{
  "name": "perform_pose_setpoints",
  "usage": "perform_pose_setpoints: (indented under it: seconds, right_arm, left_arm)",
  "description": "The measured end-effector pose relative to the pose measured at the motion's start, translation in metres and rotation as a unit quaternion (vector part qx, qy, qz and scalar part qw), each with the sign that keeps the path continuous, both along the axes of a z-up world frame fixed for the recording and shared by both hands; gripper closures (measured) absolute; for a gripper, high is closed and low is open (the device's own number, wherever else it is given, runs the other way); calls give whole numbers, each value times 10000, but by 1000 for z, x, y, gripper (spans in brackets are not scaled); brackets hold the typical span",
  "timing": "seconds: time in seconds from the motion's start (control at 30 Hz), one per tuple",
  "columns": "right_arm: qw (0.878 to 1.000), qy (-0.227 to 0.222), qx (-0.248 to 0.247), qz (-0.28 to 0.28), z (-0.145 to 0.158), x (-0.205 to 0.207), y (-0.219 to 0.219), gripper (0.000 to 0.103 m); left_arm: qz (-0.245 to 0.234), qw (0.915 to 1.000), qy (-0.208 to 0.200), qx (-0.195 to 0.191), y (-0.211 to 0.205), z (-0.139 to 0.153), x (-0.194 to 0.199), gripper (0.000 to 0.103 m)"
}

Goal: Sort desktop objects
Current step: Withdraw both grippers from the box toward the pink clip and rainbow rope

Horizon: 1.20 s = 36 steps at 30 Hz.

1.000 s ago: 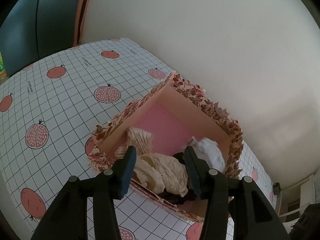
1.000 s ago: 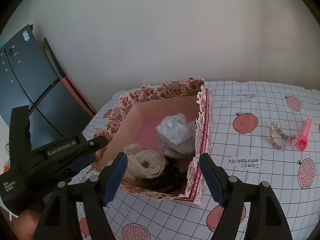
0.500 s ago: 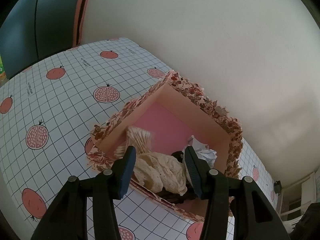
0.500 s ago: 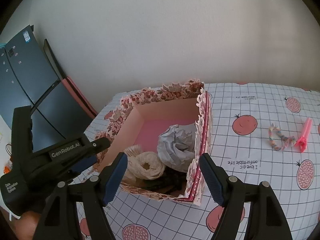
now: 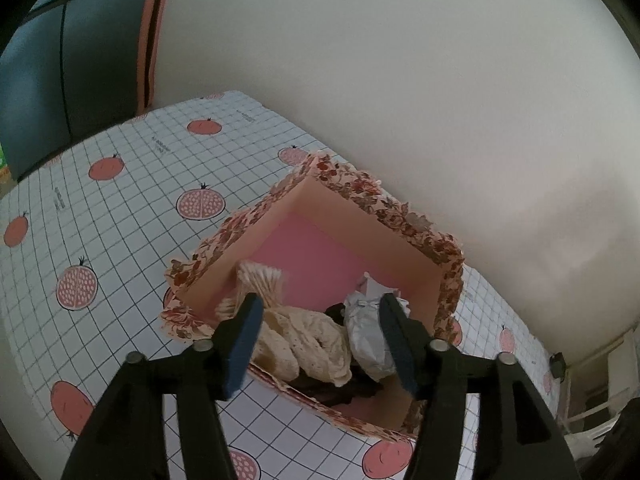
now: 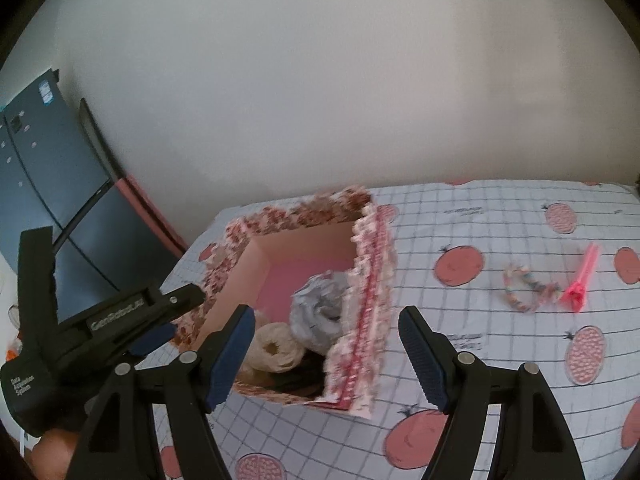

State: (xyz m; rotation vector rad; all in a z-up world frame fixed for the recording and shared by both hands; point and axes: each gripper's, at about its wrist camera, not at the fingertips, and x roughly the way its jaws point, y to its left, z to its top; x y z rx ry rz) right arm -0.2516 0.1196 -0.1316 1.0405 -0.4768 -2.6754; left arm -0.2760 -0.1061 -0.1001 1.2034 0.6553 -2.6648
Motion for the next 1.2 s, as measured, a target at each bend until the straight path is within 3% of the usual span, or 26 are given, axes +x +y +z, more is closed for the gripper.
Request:
perform_pose_setpoints:
  seconds: [0.33, 0.57, 0.8, 1.2]
  right_arm:
    - [9972, -159, -25, -726, 4, 0, 66, 17]
    - [9919, -171, 367, -1205, 10, 5, 107, 14]
    - [9852, -173, 160, -1698, 14, 11, 156, 14]
    - [9699, -184, -77, -2428, 9, 9, 223, 14]
  left_arm:
    - [-367, 9985, 160, -371, 41, 14, 0, 28]
    - [-765, 9952, 288, -542, 82, 22, -2, 24]
    - [-1315, 9871, 427, -802, 133, 31, -5, 24]
    - [-2292, 9685, 559, -800, 213, 26, -24, 24]
